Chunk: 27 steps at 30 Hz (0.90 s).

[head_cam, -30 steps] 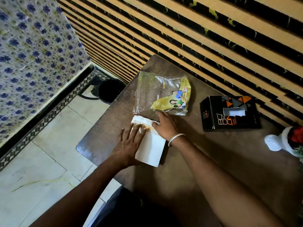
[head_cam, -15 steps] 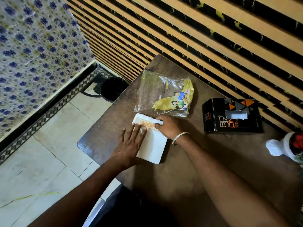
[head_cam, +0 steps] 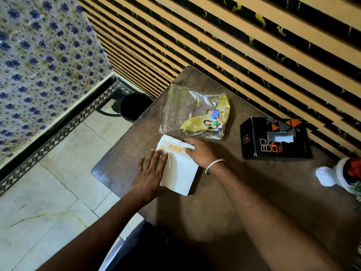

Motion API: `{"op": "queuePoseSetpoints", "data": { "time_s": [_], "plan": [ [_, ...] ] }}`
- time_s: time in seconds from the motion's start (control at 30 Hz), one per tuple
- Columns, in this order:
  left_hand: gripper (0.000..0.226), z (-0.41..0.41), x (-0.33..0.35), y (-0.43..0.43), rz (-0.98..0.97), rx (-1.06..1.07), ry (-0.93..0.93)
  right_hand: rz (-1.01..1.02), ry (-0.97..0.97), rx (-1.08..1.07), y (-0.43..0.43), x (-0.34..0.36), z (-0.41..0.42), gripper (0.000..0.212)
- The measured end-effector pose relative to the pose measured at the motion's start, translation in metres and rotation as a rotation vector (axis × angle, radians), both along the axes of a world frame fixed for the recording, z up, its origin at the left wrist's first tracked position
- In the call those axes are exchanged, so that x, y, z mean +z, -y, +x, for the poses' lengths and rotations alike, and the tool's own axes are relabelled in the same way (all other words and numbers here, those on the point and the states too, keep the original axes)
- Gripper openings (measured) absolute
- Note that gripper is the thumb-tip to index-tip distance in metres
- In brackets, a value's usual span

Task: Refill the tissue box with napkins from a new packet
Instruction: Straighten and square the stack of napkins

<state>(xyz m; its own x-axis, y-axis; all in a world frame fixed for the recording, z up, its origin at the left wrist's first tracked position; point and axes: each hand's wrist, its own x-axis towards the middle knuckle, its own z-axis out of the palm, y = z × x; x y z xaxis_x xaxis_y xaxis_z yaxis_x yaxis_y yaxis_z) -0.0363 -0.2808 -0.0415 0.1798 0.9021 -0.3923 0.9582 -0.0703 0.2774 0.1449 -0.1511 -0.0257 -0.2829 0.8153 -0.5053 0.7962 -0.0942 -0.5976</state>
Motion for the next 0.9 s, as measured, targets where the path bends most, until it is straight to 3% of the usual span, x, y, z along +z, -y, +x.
{"op": "queuePoseSetpoints", "data": {
  "time_s": [0.37,0.47,0.57,0.63,0.77,0.9],
  "plan": [
    [0.122,-0.003,-0.004,0.005,-0.022,0.036,0.068,-0.012,-0.102,-0.072,-0.003,-0.007,0.0,0.038],
    [0.121,-0.001,0.001,0.004,-0.031,0.259,0.252,0.012,-0.205,-0.326,0.003,-0.004,0.0,0.043],
    [0.096,0.0,0.006,-0.005,-0.044,0.584,0.475,-0.07,-0.303,-0.7,0.028,-0.005,0.002,0.067],
    [0.079,-0.001,0.006,-0.012,-0.024,0.68,0.512,-0.162,-0.403,-0.898,0.052,-0.009,0.002,0.077],
    [0.073,0.002,0.01,-0.018,-0.037,0.74,0.531,-0.279,-0.501,-0.958,0.085,-0.015,0.001,0.032],
    [0.084,0.006,0.012,-0.015,-0.044,0.688,0.513,-0.292,-0.657,-0.989,0.084,-0.013,-0.006,0.03]
  ]
}}
